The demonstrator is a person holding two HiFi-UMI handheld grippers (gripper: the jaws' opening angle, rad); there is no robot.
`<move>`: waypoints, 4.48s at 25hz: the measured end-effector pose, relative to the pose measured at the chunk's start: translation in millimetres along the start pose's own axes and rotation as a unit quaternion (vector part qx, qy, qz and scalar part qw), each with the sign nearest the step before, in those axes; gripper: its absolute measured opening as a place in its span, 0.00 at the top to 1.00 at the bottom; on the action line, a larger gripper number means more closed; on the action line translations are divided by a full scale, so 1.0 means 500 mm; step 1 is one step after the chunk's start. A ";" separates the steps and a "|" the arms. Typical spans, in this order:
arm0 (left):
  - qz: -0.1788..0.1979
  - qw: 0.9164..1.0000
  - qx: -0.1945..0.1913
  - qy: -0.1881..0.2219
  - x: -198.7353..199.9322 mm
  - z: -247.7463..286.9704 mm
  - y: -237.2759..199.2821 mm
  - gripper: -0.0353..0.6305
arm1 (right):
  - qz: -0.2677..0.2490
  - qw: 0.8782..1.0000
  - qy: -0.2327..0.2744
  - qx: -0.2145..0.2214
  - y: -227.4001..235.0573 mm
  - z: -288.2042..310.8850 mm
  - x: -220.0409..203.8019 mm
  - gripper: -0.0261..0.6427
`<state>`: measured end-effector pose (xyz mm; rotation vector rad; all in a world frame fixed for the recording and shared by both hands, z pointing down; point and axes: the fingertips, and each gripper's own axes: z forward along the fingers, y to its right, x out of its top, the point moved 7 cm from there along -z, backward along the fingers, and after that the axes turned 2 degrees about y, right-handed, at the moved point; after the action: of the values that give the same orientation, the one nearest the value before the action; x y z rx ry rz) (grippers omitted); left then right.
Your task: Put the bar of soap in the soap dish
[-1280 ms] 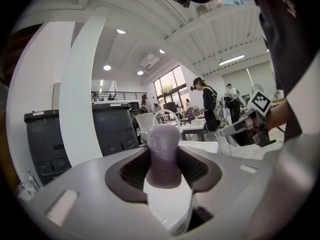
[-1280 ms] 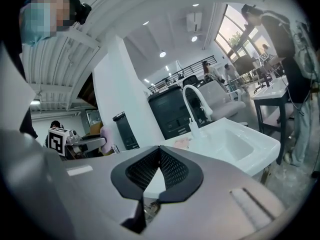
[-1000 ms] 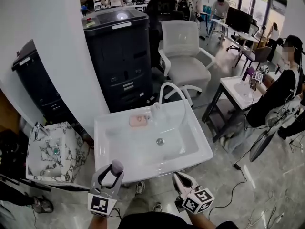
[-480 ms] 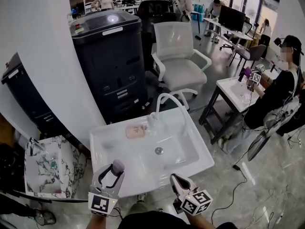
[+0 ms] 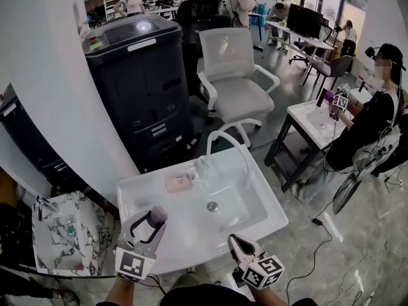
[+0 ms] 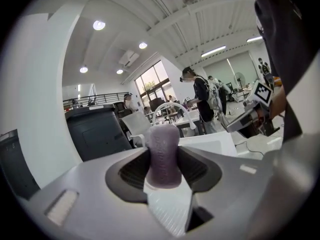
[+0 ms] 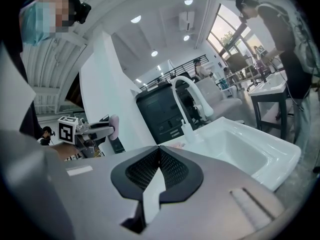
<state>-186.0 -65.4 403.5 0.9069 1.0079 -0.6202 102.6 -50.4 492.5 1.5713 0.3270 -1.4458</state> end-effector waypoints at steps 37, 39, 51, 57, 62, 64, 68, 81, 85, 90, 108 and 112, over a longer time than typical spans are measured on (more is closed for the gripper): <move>0.148 0.952 -0.183 -0.195 -0.205 0.406 -0.092 0.61 | 0.042 0.997 -0.008 -0.069 0.070 0.072 -0.034 0.96; 0.153 0.948 -0.191 -0.204 -0.222 0.424 -0.086 0.61 | 0.045 0.996 -0.010 -0.076 0.073 0.071 -0.038 0.96; 0.172 0.932 -0.220 -0.233 -0.291 0.514 -0.074 0.61 | 0.056 0.994 -0.020 -0.089 0.077 0.095 -0.054 0.96; 0.192 0.920 -0.232 -0.252 -0.316 0.544 -0.076 0.61 | 0.059 0.994 -0.021 -0.087 0.073 0.117 -0.055 0.96; 0.205 0.910 -0.242 -0.268 -0.334 0.560 -0.077 0.61 | 0.061 0.994 -0.023 -0.091 0.075 0.124 -0.060 0.96; 0.212 0.905 -0.247 -0.273 -0.341 0.563 -0.076 0.61 | 0.062 0.993 -0.025 -0.093 0.075 0.125 -0.060 0.96; 0.224 0.898 -0.254 -0.282 -0.354 0.573 -0.072 0.61 | 0.063 0.993 -0.026 -0.095 0.078 0.127 -0.064 0.96; 0.240 0.885 -0.259 -0.302 -0.383 0.595 -0.066 0.61 | 0.065 0.992 -0.029 -0.104 0.086 0.122 -0.067 0.96; 0.251 0.882 -0.259 -0.303 -0.385 0.603 -0.063 0.61 | 0.066 0.992 -0.031 -0.108 0.090 0.125 -0.064 0.96; 0.250 0.884 -0.246 -0.307 -0.387 0.612 -0.065 0.61 | 0.066 0.991 -0.030 -0.108 0.094 0.124 -0.065 0.96; 0.220 0.897 -0.226 -0.309 -0.384 0.631 -0.077 0.61 | 0.066 0.991 -0.027 -0.113 0.089 0.121 -0.065 0.96; 0.217 0.898 -0.226 -0.308 -0.385 0.633 -0.077 0.60 | 0.065 0.991 -0.025 -0.112 0.084 0.119 -0.066 0.96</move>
<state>-158.1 -351.6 640.3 0.4413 0.3248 -0.2378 86.6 -104.7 548.9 1.3486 0.3384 -1.2993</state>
